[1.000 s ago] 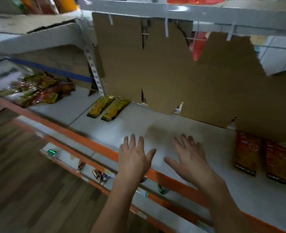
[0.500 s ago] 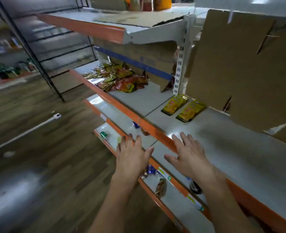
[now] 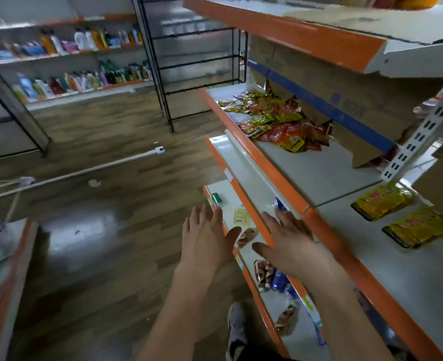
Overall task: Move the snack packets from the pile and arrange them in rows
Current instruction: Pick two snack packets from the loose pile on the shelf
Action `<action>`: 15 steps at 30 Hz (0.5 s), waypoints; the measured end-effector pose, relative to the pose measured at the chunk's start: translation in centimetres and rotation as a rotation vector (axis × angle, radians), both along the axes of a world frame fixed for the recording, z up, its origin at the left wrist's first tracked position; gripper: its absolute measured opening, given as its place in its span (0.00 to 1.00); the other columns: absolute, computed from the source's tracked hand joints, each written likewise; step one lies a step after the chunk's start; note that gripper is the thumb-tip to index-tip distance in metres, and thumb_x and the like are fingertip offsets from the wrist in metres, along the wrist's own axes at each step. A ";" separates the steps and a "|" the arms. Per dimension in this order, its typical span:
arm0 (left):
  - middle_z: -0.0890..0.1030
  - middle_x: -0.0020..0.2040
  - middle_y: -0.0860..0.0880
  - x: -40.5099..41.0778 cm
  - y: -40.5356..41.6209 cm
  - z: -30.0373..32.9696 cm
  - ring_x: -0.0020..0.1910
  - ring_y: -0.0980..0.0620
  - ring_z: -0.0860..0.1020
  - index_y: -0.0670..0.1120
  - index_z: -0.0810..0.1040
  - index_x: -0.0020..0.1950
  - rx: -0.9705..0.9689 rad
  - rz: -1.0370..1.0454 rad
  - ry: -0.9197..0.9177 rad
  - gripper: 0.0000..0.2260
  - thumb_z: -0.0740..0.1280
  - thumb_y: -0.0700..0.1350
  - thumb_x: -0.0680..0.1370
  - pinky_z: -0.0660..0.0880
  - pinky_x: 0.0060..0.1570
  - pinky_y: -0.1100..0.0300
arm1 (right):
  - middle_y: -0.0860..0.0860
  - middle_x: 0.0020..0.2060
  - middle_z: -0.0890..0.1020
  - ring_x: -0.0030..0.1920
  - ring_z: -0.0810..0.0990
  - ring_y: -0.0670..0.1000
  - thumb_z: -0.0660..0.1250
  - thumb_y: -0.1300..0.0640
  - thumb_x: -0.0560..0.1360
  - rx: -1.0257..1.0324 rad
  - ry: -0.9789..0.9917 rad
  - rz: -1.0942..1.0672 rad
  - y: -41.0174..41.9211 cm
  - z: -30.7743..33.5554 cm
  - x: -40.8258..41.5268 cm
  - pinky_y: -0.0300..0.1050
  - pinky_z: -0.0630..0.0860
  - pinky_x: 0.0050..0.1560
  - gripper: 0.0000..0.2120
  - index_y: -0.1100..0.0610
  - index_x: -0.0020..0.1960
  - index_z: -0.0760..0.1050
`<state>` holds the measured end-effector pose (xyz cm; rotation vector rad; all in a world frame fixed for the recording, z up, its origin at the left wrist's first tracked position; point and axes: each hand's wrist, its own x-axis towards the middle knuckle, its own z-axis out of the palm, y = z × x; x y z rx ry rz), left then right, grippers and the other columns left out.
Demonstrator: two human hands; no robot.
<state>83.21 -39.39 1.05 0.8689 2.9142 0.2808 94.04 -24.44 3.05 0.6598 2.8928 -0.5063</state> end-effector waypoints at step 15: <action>0.69 0.73 0.47 -19.6 9.0 1.7 0.75 0.44 0.62 0.50 0.66 0.73 0.030 -0.093 -0.001 0.27 0.56 0.64 0.80 0.62 0.72 0.48 | 0.52 0.79 0.56 0.78 0.52 0.56 0.60 0.38 0.78 0.032 0.049 -0.007 9.0 0.9 -20.2 0.53 0.53 0.76 0.35 0.50 0.80 0.53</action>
